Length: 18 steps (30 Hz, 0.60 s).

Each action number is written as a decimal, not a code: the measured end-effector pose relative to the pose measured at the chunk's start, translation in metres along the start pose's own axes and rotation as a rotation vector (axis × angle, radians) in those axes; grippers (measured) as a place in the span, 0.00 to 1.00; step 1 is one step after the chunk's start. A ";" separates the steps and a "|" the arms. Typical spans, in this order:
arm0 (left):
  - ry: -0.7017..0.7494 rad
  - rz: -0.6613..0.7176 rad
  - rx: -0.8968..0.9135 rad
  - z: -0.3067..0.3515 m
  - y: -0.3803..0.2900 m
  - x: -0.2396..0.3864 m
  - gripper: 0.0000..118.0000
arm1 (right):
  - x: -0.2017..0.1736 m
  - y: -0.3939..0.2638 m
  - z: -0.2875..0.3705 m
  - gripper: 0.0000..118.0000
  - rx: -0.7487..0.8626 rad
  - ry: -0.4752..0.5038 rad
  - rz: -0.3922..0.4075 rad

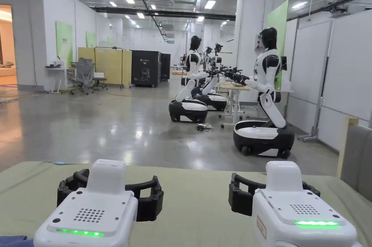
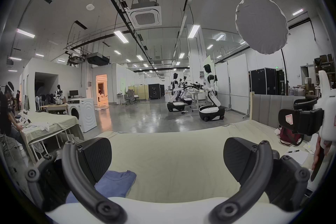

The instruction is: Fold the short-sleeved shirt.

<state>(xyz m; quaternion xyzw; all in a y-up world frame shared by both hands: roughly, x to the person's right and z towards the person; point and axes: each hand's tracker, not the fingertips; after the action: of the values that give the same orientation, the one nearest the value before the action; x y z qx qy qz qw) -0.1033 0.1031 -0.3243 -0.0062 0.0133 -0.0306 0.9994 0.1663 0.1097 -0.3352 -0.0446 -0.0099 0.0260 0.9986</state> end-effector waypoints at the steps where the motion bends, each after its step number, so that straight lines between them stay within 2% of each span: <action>1: -0.001 -0.002 0.000 0.000 0.000 0.000 1.00 | 0.000 0.000 -0.001 0.88 -0.006 -0.003 0.004; 10: -0.008 0.000 -0.008 0.000 0.000 -0.001 1.00 | -0.001 -0.003 -0.002 0.88 -0.010 -0.024 0.015; 18: -0.016 0.001 -0.014 0.000 0.000 -0.001 1.00 | -0.001 -0.002 -0.002 0.88 -0.023 -0.004 0.005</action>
<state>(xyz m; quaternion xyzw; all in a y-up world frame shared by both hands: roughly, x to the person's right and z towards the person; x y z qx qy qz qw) -0.1045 0.1032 -0.3241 -0.0134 0.0057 -0.0299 0.9994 0.1650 0.1078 -0.3373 -0.0558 -0.0119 0.0286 0.9980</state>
